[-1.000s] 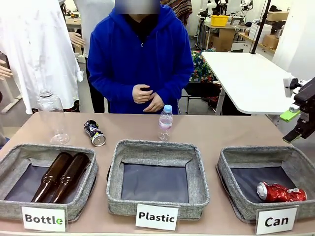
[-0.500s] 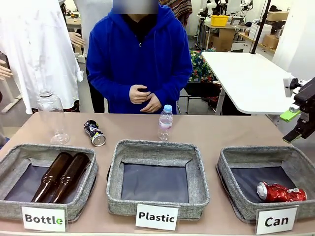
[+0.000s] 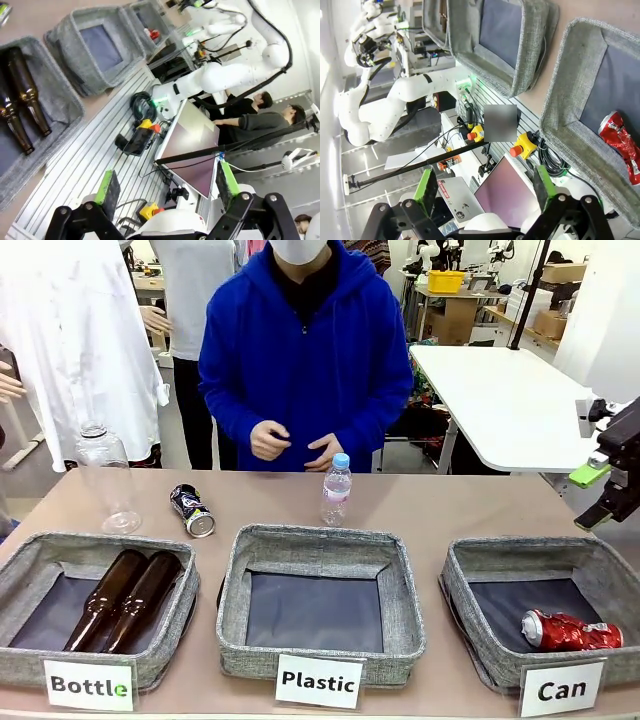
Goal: Sort the can waste into the basket.
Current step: Pick up the can waste from the table and place it in the right Fabric basket.
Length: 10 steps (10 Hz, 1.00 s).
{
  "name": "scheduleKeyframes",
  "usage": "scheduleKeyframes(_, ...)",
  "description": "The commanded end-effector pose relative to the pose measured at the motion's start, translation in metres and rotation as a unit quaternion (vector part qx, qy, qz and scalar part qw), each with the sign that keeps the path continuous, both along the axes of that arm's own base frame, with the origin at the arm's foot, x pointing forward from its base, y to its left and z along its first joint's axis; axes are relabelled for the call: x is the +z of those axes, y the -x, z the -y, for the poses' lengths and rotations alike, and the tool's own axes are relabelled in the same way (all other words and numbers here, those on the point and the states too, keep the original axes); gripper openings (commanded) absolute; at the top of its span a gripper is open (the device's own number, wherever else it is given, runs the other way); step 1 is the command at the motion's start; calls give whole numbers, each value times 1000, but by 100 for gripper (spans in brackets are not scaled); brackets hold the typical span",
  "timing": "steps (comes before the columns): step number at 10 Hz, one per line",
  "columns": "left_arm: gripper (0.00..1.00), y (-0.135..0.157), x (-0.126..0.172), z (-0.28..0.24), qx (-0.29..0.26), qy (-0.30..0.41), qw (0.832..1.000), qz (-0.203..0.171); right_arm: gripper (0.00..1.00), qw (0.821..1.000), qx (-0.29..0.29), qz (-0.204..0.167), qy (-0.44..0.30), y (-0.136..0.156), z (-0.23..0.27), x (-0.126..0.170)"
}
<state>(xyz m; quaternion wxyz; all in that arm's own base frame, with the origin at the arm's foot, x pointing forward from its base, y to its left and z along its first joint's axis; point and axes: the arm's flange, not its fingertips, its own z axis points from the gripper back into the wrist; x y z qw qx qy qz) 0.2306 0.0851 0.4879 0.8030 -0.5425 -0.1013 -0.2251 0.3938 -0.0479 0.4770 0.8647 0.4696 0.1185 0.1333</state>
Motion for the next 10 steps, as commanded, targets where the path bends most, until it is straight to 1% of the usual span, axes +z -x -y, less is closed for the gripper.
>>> scheduleKeyframes(1, 100, -37, 28, 44, 7, -126, 991, -55, 100, 1000, 2, 13, 4, -1, 3, 1)
scheduleKeyframes(2, 100, -58, 42, 73, 35, -196, 978, -66, 100, 1000, 2, 13, 4, -1, 3, 1)
scheduleKeyframes(3, 100, -77, 53, 108, 54, -261, 962, -65, 100, 1000, 2, 13, 4, -1, 3, 1)
scheduleKeyframes(4, 100, -100, 58, 136, 136, -306, 940, -59, 100, 1000, 2, 13, 4, -1, 3, 1)
scheduleKeyframes(5, 100, -125, 59, 158, 265, -336, 903, -37, 100, 1000, 2, 13, 4, -1, 3, 1)
scheduleKeyframes(6, 100, -141, 55, 168, 328, -361, 873, -30, 100, 1000, 2, 13, 4, -1, 3, 1)
scheduleKeyframes(7, 100, -151, 56, 169, 360, -350, 864, -25, 100, 1000, 2, 13, 4, -1, 3, 1)
scheduleKeyframes(8, 100, -119, 74, 173, 233, -302, 925, 2, 100, 1000, 2, 13, 4, -1, 3, 1)
scheduleKeyframes(9, 100, -138, 71, 178, 302, -317, 899, 10, 100, 1000, 2, 13, 4, -1, 3, 1)
scheduleKeyframes(10, 100, -123, 88, 151, 255, -276, 927, 6, 100, 1000, 2, 13, 4, -1, 3, 1)
